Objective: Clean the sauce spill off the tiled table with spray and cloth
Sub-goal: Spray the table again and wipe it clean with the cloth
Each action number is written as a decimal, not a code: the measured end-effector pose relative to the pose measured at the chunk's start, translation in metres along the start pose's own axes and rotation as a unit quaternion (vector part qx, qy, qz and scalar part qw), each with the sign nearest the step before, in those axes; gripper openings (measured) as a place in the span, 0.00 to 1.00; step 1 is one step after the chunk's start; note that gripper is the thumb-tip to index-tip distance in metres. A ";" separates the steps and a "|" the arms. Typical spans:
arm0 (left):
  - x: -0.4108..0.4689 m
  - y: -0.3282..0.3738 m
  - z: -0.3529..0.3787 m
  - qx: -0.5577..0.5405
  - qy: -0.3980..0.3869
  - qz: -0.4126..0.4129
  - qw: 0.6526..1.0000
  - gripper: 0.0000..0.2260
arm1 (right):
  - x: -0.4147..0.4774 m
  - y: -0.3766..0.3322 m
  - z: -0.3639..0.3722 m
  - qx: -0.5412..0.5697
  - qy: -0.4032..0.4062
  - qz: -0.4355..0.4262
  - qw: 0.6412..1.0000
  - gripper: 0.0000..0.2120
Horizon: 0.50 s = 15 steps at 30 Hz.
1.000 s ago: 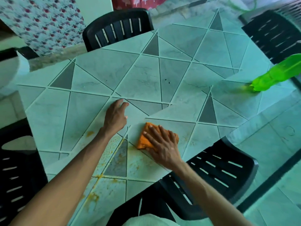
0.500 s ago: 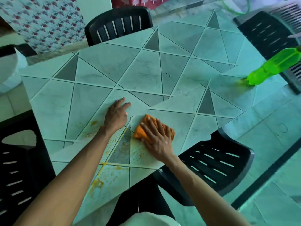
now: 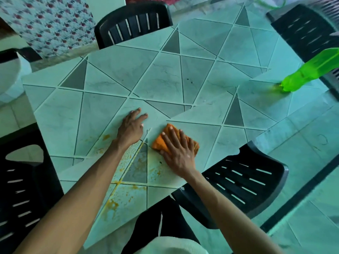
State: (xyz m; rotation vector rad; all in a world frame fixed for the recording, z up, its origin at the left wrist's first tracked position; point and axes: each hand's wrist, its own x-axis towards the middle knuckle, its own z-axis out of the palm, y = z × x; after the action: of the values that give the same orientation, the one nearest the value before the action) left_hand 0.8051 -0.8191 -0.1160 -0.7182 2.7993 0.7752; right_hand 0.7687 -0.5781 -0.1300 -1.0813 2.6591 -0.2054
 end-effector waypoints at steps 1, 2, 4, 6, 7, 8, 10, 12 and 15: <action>0.000 0.000 0.001 0.008 0.009 0.006 1.000 0.21 | -0.018 0.003 0.001 0.005 -0.002 -0.032 0.999 0.31; 0.000 0.000 0.002 0.018 0.017 0.010 1.000 0.21 | -0.031 0.013 -0.001 0.009 -0.007 -0.059 0.998 0.30; 0.001 0.003 0.007 0.029 0.032 0.007 0.999 0.20 | -0.040 0.047 -0.009 -0.005 -0.011 -0.070 0.997 0.30; 0.001 0.014 0.010 0.040 0.041 -0.017 0.998 0.20 | -0.027 0.089 -0.019 -0.023 -0.003 0.000 1.000 0.30; 0.002 0.019 0.012 0.049 0.041 -0.034 0.997 0.22 | -0.014 0.109 -0.026 -0.025 0.002 0.052 0.998 0.30; 0.002 0.026 0.014 0.059 0.036 -0.051 0.996 0.25 | -0.001 0.127 -0.035 -0.021 -0.001 0.101 0.995 0.31; 0.000 0.040 0.019 0.076 0.015 -0.080 0.994 0.34 | 0.015 0.152 -0.049 -0.001 -0.007 0.177 0.984 0.31; -0.001 0.048 0.021 0.086 -0.007 -0.103 0.991 0.42 | 0.011 0.158 -0.051 0.018 0.008 0.218 0.976 0.31; 0.000 0.058 0.021 0.090 -0.033 -0.126 0.987 0.49 | -0.028 0.126 -0.030 0.031 0.035 0.238 0.970 0.31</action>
State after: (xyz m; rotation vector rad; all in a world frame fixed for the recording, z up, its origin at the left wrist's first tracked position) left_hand 0.7777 -0.7649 -0.1081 -0.9679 2.6075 0.4859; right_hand 0.6957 -0.4677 -0.1244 -0.3985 2.8566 -0.2311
